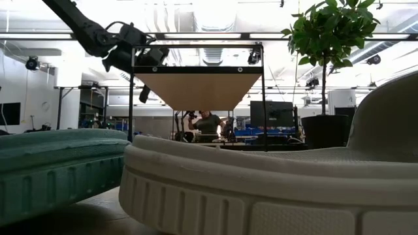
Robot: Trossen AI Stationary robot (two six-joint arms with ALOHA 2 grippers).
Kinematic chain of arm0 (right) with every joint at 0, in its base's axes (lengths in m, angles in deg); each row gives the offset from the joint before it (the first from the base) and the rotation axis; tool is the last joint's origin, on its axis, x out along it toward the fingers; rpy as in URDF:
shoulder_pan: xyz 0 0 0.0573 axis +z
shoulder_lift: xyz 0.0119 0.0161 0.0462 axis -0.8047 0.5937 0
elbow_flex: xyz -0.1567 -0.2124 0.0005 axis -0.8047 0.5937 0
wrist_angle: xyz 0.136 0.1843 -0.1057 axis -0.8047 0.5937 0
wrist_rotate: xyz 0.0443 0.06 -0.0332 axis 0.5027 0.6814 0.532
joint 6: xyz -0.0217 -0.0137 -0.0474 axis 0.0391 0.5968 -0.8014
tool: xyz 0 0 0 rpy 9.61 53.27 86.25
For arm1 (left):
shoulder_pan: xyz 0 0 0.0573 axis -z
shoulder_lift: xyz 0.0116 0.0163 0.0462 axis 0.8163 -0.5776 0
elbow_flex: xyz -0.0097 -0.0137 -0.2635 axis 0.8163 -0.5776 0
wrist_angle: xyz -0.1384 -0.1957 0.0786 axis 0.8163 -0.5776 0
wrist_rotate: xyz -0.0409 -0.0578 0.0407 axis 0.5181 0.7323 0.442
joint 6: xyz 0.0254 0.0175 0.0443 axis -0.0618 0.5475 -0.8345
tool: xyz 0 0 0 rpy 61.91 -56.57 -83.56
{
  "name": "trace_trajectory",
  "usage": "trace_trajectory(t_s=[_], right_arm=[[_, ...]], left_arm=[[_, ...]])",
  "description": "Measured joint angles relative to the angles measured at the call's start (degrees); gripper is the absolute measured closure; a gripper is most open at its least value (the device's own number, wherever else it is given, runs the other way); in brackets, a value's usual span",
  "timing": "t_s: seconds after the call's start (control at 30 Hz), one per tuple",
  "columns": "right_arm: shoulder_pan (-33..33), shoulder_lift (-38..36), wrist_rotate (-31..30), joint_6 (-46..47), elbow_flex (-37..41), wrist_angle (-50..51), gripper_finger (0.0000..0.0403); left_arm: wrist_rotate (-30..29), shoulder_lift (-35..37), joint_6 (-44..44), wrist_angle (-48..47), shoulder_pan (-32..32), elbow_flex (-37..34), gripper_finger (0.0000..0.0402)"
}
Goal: Pick and place slides into the shelf
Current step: Put the right gray slide on the shelf
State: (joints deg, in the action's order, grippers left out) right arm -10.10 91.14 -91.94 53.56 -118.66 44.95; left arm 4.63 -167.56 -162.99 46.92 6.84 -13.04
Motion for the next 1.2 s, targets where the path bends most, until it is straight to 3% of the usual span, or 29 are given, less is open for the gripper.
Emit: trace_trajectory(t_s=[0.43, 1.2], right_arm=[[0.0, 0.0, 0.0, 0.0, 0.0, 0.0, 0.0355], [0.0, 0.0, 0.0, 0.0, 0.3, 0.0, 0.0355]], left_arm=[[-2.9, -1.1, 0.0, 4.5, 0.0, 0.0, 0.0396], [-1.8, -3.2, -0.1, 9.6, 0.0, 0.0, 0.0395]])
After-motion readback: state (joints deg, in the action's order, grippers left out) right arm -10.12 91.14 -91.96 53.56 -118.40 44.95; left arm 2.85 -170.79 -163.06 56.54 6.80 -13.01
